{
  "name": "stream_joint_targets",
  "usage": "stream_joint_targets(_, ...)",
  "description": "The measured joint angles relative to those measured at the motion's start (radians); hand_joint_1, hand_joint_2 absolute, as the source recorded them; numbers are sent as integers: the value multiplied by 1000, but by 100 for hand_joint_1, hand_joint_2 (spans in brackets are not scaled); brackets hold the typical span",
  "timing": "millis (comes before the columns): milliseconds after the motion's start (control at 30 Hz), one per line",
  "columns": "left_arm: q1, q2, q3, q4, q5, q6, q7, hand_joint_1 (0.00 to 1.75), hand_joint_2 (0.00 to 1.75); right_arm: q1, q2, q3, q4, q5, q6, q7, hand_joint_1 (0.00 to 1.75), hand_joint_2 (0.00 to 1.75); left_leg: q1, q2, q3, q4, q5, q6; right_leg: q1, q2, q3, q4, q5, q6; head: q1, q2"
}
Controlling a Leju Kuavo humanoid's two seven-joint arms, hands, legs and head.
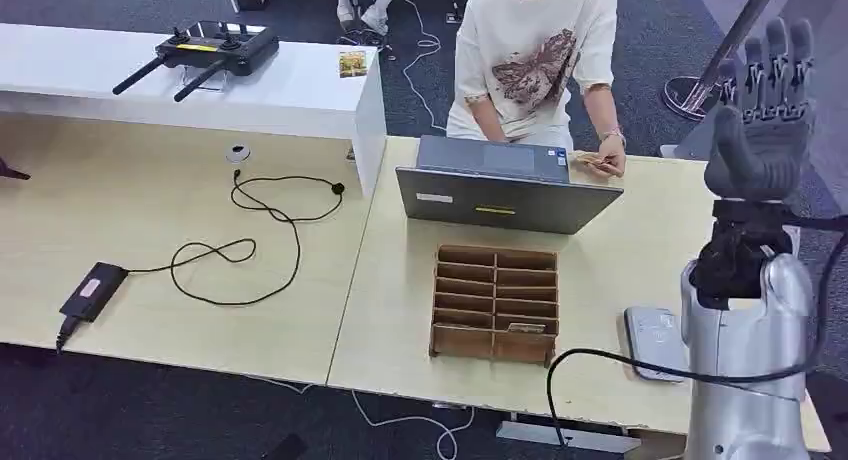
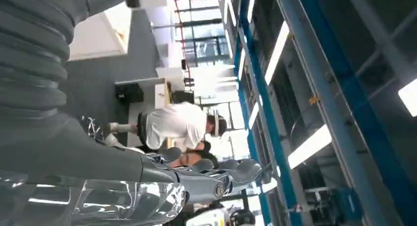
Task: Pass the card to the sensor for recognition and then transmit it.
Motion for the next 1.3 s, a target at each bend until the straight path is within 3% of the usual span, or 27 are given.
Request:
stream_joint_targets(167,8,0,29,0,12,11,11,0,0,275,5,0,-257,208,-123,-58,0,175,0,-1,-2,0,0,0,0,-1,0,0,-1,1,0,0)
stream_joint_targets(333,17,-1,58,0,18,12,26,0,0,551,79,36,-466,460,-294,-67,0,175,0,-1,-2,-1,-1,0,0,-1,-2,0,-2,0,0,0)
stream_joint_targets(467,18,-2,64,0,1,11,40,0,0,671,132,45,-555,634,-382,13,0,175,0,0,-2,-1,-1,-1,0,0,-2,0,-2,0,0,0)
stream_joint_targets(767,18,-17,64,0,-40,12,52,0,0,755,188,53,-659,1334,-589,239,0,175,0,2,-2,-1,0,0,-1,2,-2,0,-1,0,0,0)
stream_joint_targets(1000,17,-21,64,0,-66,11,52,0,0,767,191,104,-665,1684,-529,455,0,175,0,2,-2,-1,0,0,0,2,-2,0,-1,0,0,0)
stream_joint_targets(1133,16,-21,64,0,-75,9,52,0,0,773,191,130,-665,1736,-493,495,0,175,0,2,-2,-1,0,0,0,2,-2,0,-1,0,0,0)
stream_joint_targets(1300,16,-21,64,0,-88,8,52,0,0,774,191,153,-657,1766,-451,497,0,175,0,2,-2,-1,0,0,0,2,-2,0,-1,0,0,0)
